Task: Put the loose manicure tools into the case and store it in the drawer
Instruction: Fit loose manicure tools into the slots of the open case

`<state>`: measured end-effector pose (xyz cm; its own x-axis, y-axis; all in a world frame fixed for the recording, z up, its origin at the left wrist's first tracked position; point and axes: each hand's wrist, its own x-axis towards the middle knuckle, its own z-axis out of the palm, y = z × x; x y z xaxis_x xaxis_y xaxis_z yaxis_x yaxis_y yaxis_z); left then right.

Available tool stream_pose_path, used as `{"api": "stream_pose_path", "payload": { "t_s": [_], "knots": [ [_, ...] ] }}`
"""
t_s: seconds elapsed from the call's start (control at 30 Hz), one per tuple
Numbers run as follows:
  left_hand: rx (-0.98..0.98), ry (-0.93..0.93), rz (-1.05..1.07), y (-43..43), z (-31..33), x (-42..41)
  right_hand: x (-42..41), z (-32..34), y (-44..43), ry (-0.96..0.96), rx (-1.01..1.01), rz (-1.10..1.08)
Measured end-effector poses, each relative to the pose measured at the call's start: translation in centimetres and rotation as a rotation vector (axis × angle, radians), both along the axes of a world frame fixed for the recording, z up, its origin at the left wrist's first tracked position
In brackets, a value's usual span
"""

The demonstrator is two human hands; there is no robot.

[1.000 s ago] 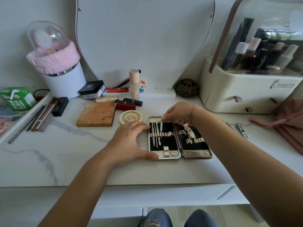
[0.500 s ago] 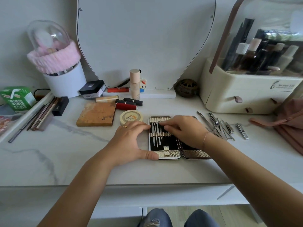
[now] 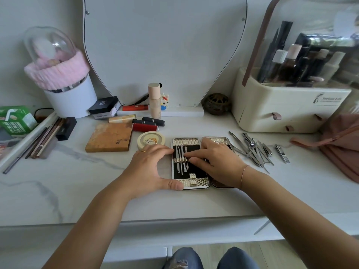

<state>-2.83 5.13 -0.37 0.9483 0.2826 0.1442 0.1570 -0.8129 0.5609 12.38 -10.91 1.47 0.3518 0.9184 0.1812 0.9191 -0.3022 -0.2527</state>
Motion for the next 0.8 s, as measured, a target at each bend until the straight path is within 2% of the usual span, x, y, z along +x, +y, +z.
{"api": "stream_pose_path", "payload": {
  "t_s": [0.1, 0.2, 0.37, 0.6, 0.67, 0.73, 0.8],
  "knots": [
    [-0.010, 0.004, -0.002, 0.0, 0.0, 0.0, -0.2, -0.5, 0.1, -0.016, 0.036, -0.042],
    [-0.007, 0.008, -0.004, 0.0, 0.0, 0.0, -0.4, -0.6, 0.2, -0.095, -0.017, -0.055],
    [-0.018, 0.022, 0.012, 0.1, -0.1, 0.0, -0.1, -0.2, -0.2, -0.125, -0.073, -0.025],
    [-0.016, 0.024, 0.013, 0.1, 0.0, 0.0, 0.1, -0.2, -0.4, -0.012, 0.049, 0.007],
    [-0.021, 0.025, 0.008, 0.0, 0.1, 0.0, 1.2, 0.5, -1.3, 0.084, 0.233, -0.089],
    [-0.031, 0.034, 0.005, 0.0, 0.2, -0.1, 3.4, 1.5, -3.1, 0.098, 0.406, -0.308],
    [-0.045, 0.039, 0.006, -0.1, 0.2, -0.1, 5.7, 1.8, -5.5, 0.097, 0.404, -0.531]
  ]
}}
